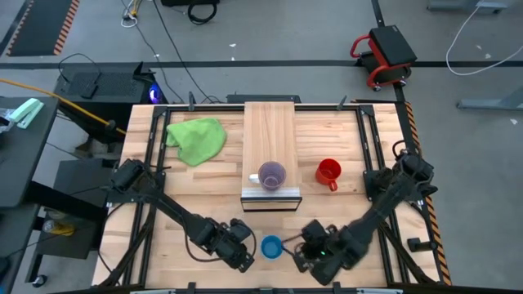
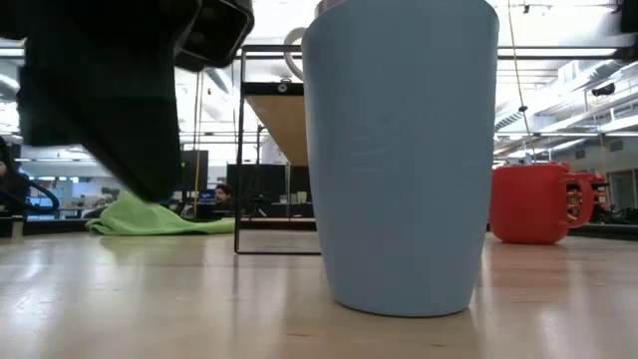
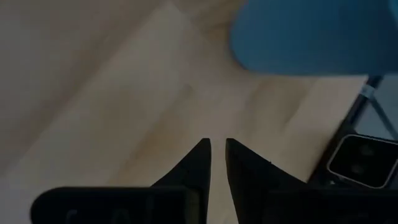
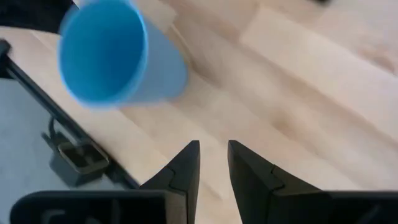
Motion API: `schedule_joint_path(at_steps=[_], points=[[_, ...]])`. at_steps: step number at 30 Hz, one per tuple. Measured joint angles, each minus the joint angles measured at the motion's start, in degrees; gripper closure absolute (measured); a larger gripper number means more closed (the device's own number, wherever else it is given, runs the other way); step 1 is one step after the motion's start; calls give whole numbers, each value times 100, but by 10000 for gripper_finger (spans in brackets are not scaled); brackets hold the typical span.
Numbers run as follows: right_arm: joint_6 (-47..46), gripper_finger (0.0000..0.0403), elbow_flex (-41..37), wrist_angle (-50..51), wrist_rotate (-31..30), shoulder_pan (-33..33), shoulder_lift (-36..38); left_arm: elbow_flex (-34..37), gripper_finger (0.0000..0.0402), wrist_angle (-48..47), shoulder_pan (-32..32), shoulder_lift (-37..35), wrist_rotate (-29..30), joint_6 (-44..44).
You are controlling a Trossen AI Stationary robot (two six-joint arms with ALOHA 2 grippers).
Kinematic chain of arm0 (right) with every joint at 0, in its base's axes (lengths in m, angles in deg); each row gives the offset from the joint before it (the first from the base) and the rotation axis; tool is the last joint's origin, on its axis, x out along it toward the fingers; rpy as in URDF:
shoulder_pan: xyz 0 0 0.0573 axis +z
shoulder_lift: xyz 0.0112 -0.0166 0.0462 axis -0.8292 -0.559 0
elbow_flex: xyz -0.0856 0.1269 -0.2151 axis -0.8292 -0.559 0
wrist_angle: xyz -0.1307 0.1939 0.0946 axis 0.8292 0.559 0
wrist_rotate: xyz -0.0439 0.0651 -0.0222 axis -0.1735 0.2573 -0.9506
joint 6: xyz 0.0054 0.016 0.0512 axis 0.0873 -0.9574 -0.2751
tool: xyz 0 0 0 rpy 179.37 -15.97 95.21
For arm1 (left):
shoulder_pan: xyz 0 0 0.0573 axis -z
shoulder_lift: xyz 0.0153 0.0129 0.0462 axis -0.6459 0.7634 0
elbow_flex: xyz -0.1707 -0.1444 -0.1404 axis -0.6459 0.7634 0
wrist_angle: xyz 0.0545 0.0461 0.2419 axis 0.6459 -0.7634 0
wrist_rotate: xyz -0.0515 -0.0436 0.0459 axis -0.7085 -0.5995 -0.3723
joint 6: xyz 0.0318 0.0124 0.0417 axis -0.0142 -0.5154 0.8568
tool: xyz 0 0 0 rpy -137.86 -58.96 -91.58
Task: Stack small to large cups/mugs on shelf
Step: Put the blue cup on the shelf
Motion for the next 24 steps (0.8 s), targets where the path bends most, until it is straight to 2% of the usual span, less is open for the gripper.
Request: schedule_joint_path(at_steps=[5,8,12,17,24], points=[[-874,312,0,197,-536,594,0,0,339,366,231,158,277,-93],[-1172,312,0,198,-644,793,0,0,338,362,358,164,592,-103],[-1189,312,-50,199,-933,893,-2,0,339,330,425,164,1137,-56],[-947,312,-50,165,-996,879,-2,9,335,690,378,307,1207,197],[-826,312,-50,68,-1125,930,-4,86,333,846,498,476,1726,225]])
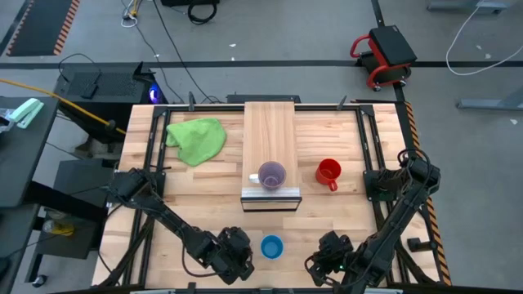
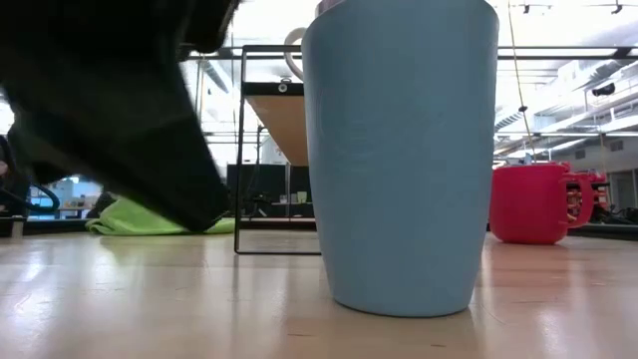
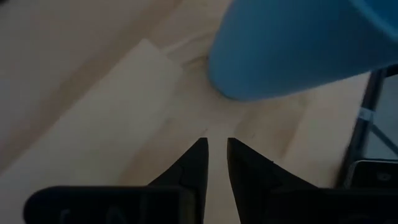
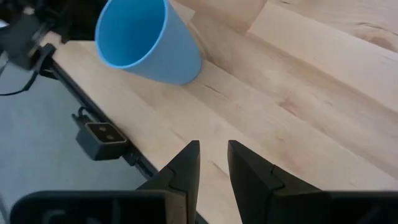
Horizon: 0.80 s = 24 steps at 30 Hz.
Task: Stack small to large cups/mugs on shelf
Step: Put the blue cup on the shelf
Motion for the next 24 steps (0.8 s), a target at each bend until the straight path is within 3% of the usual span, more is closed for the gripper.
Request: schedule_joint_path(at_steps=[5,12,24], points=[[100,312,0,-58,-53,2,0,841,337,1450,124,-2,364,183],[223,312,-2,-90,-56,-1,0,1900,351,3922,239,-4,515,1187],[630,312,-2,-376,-16,-311,-4,1756,360,4485,-176,-13,399,2260]])
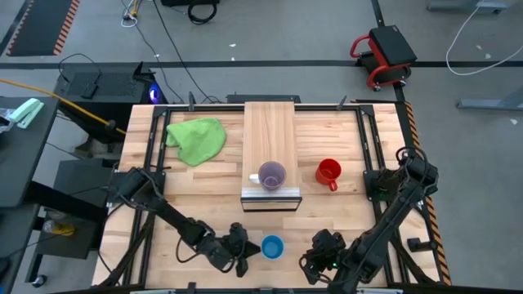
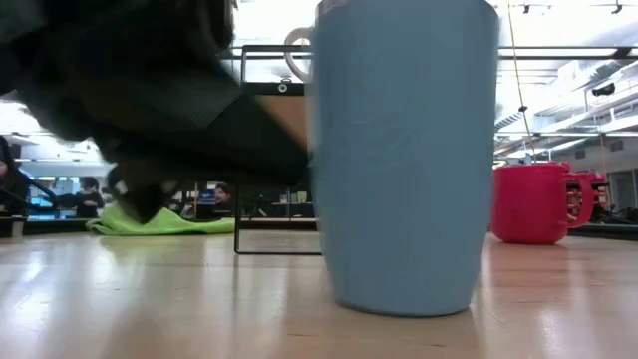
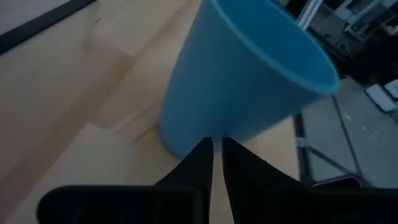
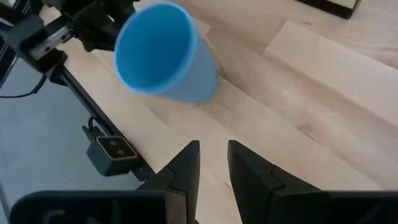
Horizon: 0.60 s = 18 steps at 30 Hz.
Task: Stack small to large cups/mugs on shelf
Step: Put the blue cup on the shelf
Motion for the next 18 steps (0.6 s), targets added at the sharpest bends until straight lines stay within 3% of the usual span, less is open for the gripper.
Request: schedule_joint_path(at_steps=[7,18], points=[[200,312,0,-108,142,-136,0,16,358,25,-155,0,-377,91],[532,312,-2,-161,298,-428,0,16,362,231,-259,0,-487,256]])
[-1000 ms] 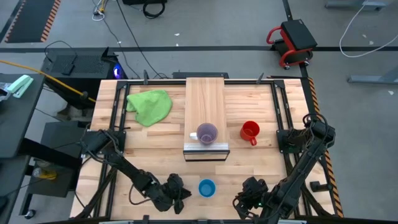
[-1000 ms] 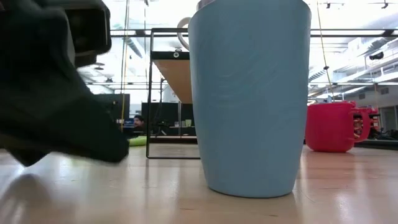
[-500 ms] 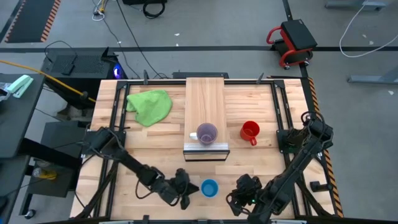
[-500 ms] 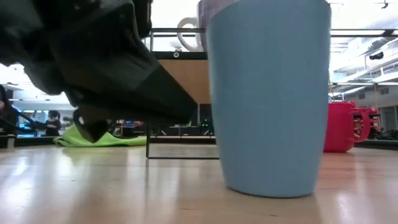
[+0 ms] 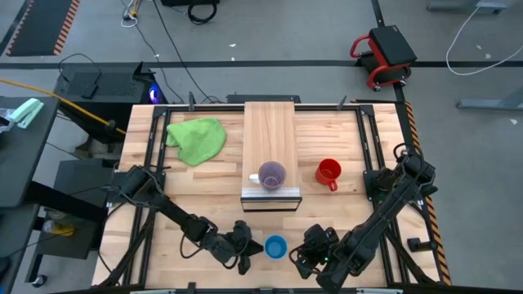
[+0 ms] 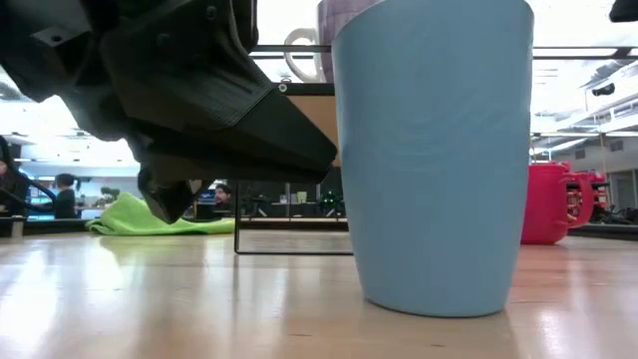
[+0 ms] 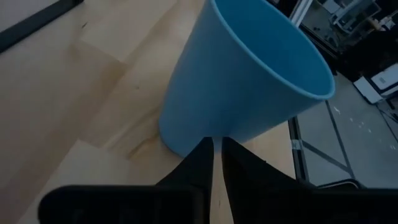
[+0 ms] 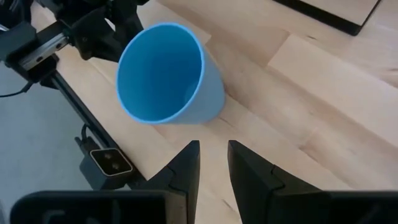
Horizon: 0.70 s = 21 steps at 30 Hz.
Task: Stack small to large cups/mugs on shelf
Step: Put the blue cup on the shelf
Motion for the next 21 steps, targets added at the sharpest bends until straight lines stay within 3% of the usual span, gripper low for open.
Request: schedule_joint_path(at_steps=[21], points=[[235,312,0,-136,195,-309,0,-4,358,115,-154,0,-236,74]])
